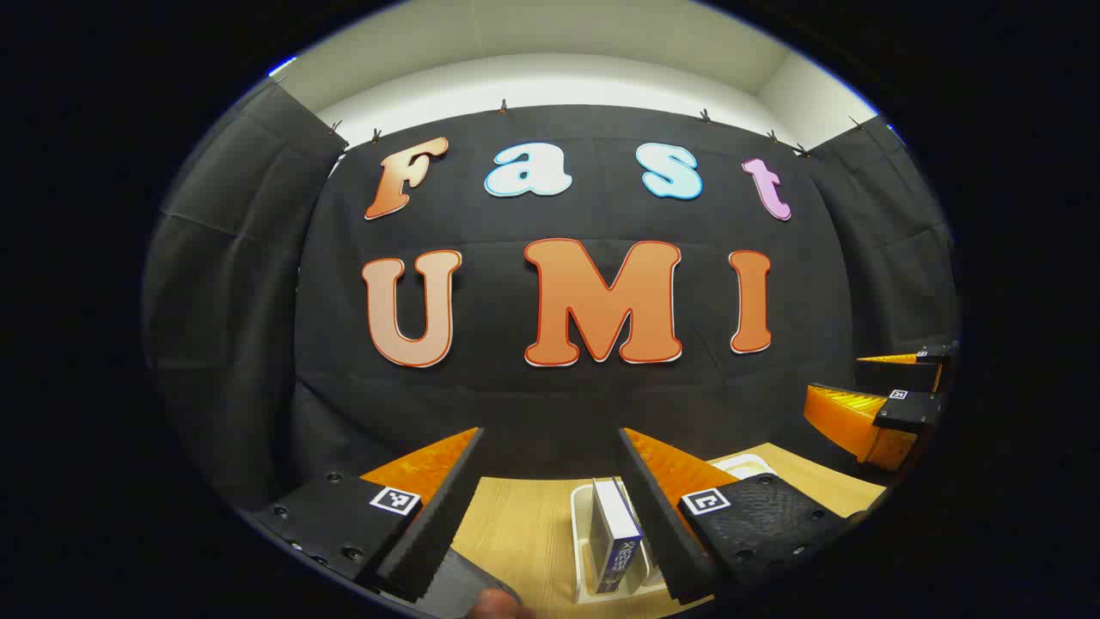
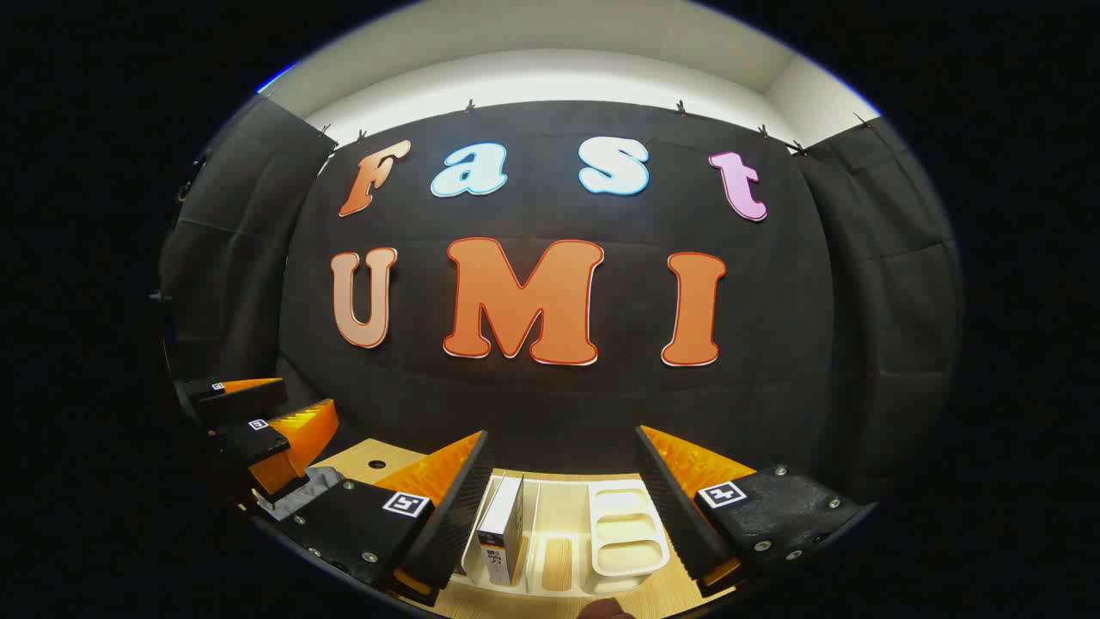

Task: Open the schoolbag, grab two books from the bookshelf and put them into the schoolbag.

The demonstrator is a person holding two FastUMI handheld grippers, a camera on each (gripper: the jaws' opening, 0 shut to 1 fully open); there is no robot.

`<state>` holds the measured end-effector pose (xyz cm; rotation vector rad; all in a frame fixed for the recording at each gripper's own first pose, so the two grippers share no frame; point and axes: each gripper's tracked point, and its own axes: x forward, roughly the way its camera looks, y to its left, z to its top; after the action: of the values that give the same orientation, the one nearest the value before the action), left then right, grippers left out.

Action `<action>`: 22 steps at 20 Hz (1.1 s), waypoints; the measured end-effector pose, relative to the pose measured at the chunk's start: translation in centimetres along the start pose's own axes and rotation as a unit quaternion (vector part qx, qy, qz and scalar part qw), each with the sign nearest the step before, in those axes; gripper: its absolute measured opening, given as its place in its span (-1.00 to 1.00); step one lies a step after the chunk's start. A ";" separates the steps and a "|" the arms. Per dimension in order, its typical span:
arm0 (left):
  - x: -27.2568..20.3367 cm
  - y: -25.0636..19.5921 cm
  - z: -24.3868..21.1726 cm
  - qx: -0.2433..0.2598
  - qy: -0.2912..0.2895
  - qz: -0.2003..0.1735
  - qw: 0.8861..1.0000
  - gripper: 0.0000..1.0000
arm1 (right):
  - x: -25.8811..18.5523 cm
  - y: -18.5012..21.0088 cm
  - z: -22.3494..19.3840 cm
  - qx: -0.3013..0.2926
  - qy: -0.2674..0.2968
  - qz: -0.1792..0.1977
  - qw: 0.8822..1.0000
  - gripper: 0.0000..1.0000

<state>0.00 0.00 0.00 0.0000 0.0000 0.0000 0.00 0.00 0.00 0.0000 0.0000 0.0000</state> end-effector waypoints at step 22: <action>2.0 -1.0 -0.9 0.020 -0.005 0.061 0.998 0.89 | 3.1 0.1 -0.9 -0.009 -0.007 0.072 0.997 0.94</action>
<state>2.00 -1.01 -0.91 0.0404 -0.0097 0.1212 3.10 0.05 -0.86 -0.0171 -0.0140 0.1445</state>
